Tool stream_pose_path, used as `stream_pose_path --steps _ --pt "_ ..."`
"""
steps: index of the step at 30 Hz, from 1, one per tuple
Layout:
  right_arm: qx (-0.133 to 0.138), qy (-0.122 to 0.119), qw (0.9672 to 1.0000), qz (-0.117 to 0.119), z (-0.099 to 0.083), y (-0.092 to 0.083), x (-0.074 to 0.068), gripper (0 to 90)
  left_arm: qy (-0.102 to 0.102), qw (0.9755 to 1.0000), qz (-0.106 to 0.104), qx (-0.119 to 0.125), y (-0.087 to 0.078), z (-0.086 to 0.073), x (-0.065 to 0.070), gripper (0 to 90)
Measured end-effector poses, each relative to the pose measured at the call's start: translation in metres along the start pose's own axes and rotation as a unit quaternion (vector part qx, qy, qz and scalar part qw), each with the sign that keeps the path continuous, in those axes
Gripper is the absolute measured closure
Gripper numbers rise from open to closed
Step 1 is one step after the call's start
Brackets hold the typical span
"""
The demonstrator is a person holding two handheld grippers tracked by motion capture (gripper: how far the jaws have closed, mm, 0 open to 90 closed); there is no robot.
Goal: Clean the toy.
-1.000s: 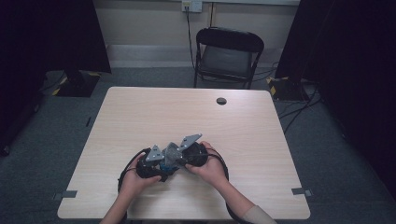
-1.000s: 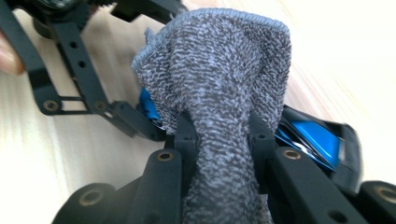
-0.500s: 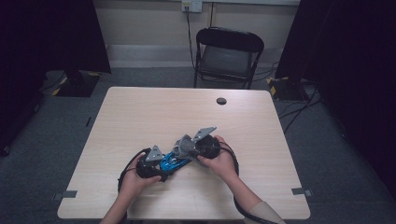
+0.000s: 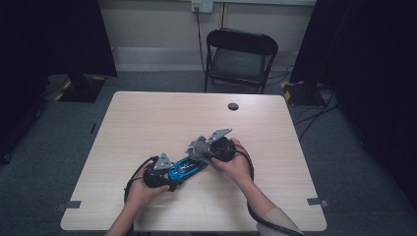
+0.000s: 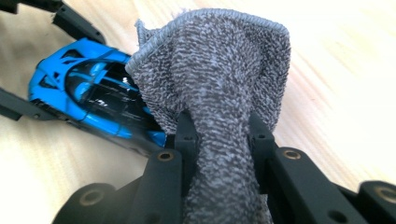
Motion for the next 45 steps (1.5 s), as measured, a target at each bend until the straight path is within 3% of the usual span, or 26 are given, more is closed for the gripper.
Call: stream_pose_path --steps 7,10,15,22,29,34,38,40,42,45 --pt "0.019 0.009 0.9996 -0.019 0.001 -0.016 0.013 72.5 0.000 1.0000 0.000 0.000 0.000 0.000 0.000 25.5" --pt "0.025 0.006 0.9997 -0.007 -0.002 -0.024 0.012 72.5 -0.002 1.0000 -0.001 0.001 0.000 0.000 0.000 25.5" --pt "0.035 -0.015 0.9992 0.012 -0.011 -0.036 -0.003 72.6 -0.002 1.0000 -0.001 0.001 0.000 0.000 0.000 25.4" --pt "0.050 -0.023 0.9978 0.036 -0.024 -0.047 -0.024 72.5 -0.008 1.0000 -0.004 0.000 -0.001 0.000 0.000 24.6" --pt "0.042 -0.031 0.9975 0.048 -0.040 -0.047 -0.037 72.5 -0.015 0.9999 0.001 -0.002 -0.006 -0.001 -0.001 21.5" --pt "0.033 -0.035 0.9974 0.054 -0.049 -0.043 -0.043 72.6 -0.008 0.9999 0.003 -0.006 -0.009 -0.002 -0.002 21.6" --pt "0.028 -0.036 0.9974 0.056 -0.052 -0.040 -0.047 72.5 -0.017 0.9998 0.001 0.005 -0.011 0.002 -0.003 20.9" --pt "0.027 -0.036 0.9973 0.059 -0.053 -0.039 -0.048 72.5 -0.034 0.9991 -0.003 0.024 -0.014 0.008 -0.005 19.6" --pt "0.027 -0.036 0.9972 0.059 -0.053 -0.038 -0.048 72.5 -0.030 0.9991 0.010 0.027 -0.019 0.013 -0.009 18.1" --pt "0.025 -0.039 0.9970 0.062 -0.053 -0.036 -0.049 72.5 -0.023 0.9990 0.011 0.035 -0.023 0.019 -0.013 27.3"
Point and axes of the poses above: each handheld gripper's, and its own axes: y roughly forward along the jaws, z roughly out of its top, x roughly to its right, the point moved 8 cm from there along y, roughly forward along the jaws, and after that the axes turned 4 degrees about y, right-handed, at the moved point
